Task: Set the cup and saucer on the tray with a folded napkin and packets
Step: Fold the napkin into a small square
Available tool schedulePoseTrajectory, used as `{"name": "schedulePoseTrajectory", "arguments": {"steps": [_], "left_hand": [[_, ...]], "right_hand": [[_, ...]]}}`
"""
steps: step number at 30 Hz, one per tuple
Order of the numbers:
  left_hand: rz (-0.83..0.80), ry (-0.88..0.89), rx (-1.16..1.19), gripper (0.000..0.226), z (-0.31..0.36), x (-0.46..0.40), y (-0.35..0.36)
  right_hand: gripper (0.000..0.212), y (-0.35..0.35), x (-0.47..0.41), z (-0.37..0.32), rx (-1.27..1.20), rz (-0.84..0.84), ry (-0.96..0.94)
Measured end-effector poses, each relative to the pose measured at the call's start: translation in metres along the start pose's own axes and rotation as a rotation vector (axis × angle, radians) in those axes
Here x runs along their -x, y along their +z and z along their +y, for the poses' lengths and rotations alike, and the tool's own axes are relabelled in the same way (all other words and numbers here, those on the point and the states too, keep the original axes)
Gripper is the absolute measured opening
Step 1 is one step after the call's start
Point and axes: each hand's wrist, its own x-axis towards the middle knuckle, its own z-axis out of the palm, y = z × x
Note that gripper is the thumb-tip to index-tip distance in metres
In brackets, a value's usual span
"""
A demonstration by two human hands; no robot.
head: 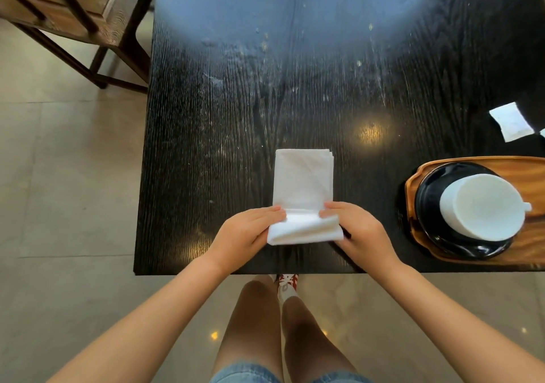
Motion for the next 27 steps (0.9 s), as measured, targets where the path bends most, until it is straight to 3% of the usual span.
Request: {"name": "schedulePoseTrajectory", "arguments": {"steps": [4,7,10,18,27], "left_hand": [[0.215,-0.300,0.190,0.034,0.020,-0.010,0.004],[0.307,-0.488,0.291,0.034,0.028,-0.018,0.012],[0.392,-0.595,0.311,0.020,0.034,-0.028,0.020],[0.466,-0.640,0.177,0.018,0.036,-0.056,0.024],[0.415,-0.670,-0.026,0.022,0.030,-0.064,0.029]], "right_hand": [[0.024,-0.002,-0.016,-0.012,-0.194,0.115,0.291],[0.016,0.003,-0.023,-0.015,-0.256,0.185,0.418],[0.009,0.010,-0.027,-0.021,-0.250,0.259,0.495],[0.033,0.026,-0.039,-0.024,-0.169,0.433,0.635],[0.014,0.028,-0.055,-0.014,0.013,0.430,0.633]]}}
